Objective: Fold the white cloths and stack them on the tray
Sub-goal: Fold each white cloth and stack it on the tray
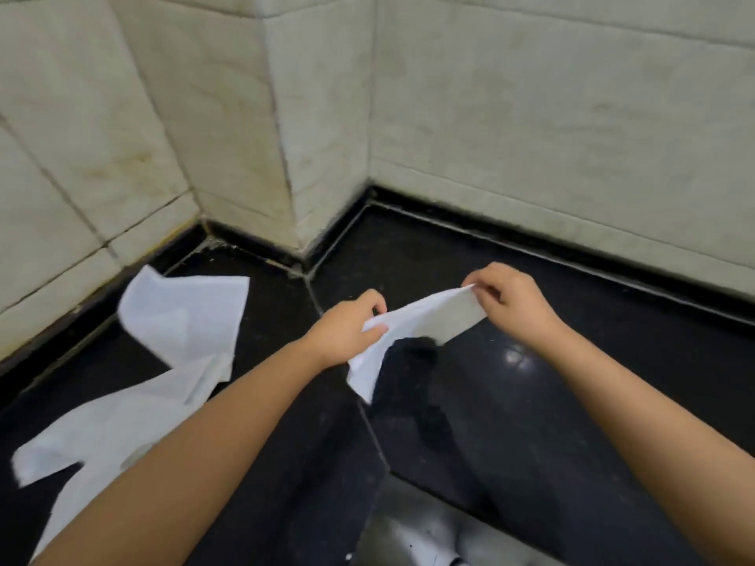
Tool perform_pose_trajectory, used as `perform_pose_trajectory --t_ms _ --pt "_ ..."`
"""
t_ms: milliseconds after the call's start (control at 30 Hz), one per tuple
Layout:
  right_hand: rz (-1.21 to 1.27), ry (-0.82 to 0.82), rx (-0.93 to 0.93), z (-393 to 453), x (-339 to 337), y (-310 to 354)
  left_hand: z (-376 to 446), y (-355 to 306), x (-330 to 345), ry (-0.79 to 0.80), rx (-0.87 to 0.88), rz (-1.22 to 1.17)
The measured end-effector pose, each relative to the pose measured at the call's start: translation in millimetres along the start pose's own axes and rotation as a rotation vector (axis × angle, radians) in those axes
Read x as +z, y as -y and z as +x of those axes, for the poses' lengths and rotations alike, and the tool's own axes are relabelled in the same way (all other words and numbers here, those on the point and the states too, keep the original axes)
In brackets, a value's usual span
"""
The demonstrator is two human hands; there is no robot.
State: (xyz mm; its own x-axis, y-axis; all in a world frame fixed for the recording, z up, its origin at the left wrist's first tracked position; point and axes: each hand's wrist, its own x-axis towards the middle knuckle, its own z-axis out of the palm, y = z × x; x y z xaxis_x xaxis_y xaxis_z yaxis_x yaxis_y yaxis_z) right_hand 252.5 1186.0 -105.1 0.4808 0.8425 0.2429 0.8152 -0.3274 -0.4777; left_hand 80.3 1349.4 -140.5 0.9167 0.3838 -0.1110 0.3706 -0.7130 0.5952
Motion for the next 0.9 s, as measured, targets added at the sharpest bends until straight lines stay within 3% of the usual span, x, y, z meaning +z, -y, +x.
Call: perform_pose_trajectory --t_ms 167,267,333,433,567,667,767,900 --pt "-0.103 -0.246 0.122 -31 -69 -50 50 -75 7 -0.14 0.14 0.174" --pt "-0.255 -0.275 0.103 -63 -102 -84 66 -110 22 -0.16 0.274 0.262" --pt "-0.277 -0.165 0.131 -92 -112 -105 67 -123 40 -0.062 0.35 0.303" --pt "-0.21 0.14 0.158 -146 -102 -131 57 -126 77 0.226 0.392 0.358" --pt "-0.043 0.474 0.281 -206 -62 -151 39 -114 122 0.636 0.325 0.387" --pt "0.049 0.724 0.36 -220 -41 -163 34 -108 146 0.835 0.251 0.406" --pt "0.074 0.788 0.387 -218 -33 -176 37 -102 166 0.793 0.166 0.386" --pt "0.024 0.625 0.461 -211 -26 -199 50 -99 183 0.525 0.029 0.276"
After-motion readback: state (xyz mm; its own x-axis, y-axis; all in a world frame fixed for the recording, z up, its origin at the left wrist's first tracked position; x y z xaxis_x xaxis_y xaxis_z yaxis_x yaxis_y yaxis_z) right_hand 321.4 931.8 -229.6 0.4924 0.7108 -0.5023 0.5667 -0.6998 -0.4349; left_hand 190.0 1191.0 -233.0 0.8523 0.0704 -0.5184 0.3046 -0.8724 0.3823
